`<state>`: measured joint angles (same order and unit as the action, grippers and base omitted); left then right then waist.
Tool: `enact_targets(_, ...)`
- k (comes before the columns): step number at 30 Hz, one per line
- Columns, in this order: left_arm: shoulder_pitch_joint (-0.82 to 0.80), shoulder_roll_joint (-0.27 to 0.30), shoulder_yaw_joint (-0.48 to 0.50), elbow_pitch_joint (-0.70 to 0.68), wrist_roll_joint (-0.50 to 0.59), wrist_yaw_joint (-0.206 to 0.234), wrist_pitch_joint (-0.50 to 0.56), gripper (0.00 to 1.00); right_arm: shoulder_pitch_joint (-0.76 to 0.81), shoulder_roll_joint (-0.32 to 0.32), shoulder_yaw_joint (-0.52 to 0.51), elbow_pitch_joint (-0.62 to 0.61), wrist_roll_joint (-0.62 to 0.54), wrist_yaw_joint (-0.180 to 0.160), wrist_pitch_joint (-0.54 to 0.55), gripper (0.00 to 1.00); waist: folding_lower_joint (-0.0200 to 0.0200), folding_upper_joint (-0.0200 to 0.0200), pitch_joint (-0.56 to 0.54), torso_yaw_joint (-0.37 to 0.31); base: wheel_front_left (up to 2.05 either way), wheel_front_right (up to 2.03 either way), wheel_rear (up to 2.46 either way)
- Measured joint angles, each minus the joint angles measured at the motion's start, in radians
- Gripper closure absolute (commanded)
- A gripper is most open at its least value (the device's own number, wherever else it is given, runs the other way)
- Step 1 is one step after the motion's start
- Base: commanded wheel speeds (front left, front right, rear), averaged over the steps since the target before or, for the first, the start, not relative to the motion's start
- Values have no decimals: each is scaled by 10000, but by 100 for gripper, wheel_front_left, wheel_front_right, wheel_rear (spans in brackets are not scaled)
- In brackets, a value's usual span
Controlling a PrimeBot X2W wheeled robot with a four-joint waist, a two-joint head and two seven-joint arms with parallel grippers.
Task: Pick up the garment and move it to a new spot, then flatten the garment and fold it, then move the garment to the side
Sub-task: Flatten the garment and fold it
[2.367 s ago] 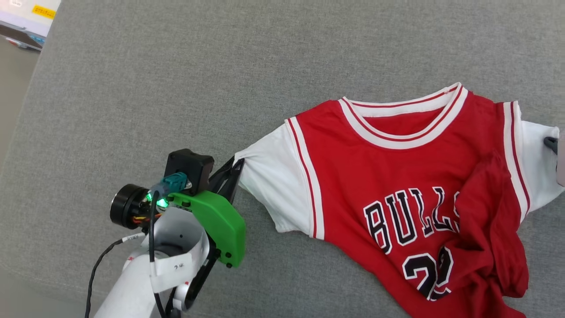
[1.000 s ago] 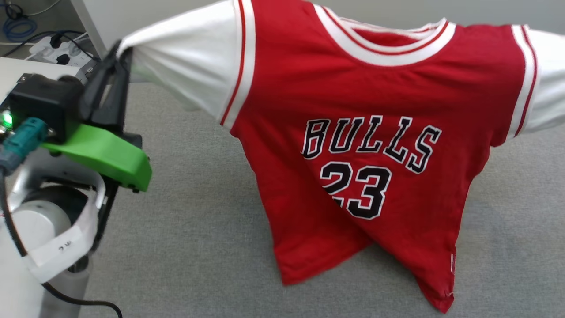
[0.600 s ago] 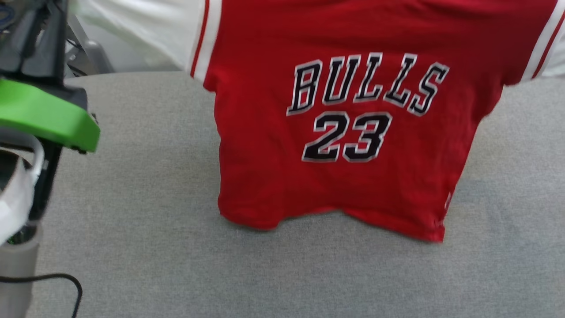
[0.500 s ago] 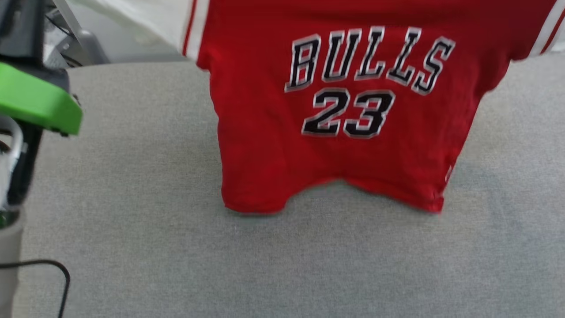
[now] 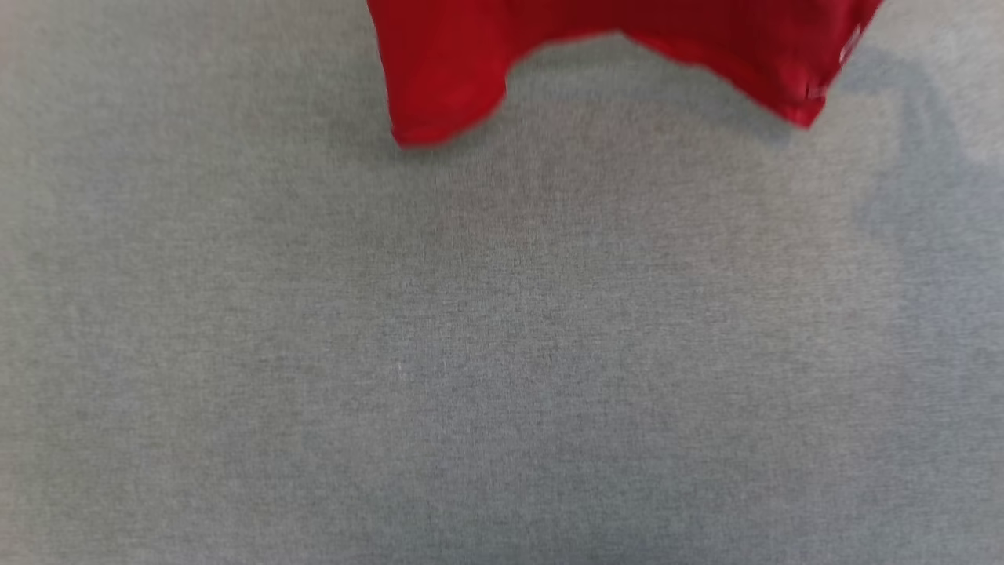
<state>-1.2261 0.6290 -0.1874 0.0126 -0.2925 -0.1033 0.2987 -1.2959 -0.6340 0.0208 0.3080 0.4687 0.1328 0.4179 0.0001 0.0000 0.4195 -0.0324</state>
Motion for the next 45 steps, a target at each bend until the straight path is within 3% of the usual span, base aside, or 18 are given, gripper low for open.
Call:
enact_targets(7,-3156,-293,-616,2451,660,-169,-1267,100,-2809,635,-123,2104,-1018,2,-928,100,1,0,1431,34,0,0,0)
enact_targets(13,-4945,-675,-836,4165,999,-171,-2623,100,-4406,1106,-194,3628,-1998,2,-1891,100,2,0,2438,33,0,0,0)
enact_targets(22,-5683,-1126,-1151,6416,1243,-157,-4134,100,-4905,1764,182,5062,-2265,0,-3193,100,1,0,3248,41,0,0,0)
enact_targets(33,-3340,-1712,-1419,7839,667,-157,-5287,100,-2642,2163,1166,5488,-1108,-2,-4153,100,0,0,2678,88,0,0,0)
enact_targets(45,1154,-2328,-1538,7522,-71,-148,-5538,100,1532,1870,2644,4805,959,-4,-4228,100,-2,0,1090,105,0,0,0)
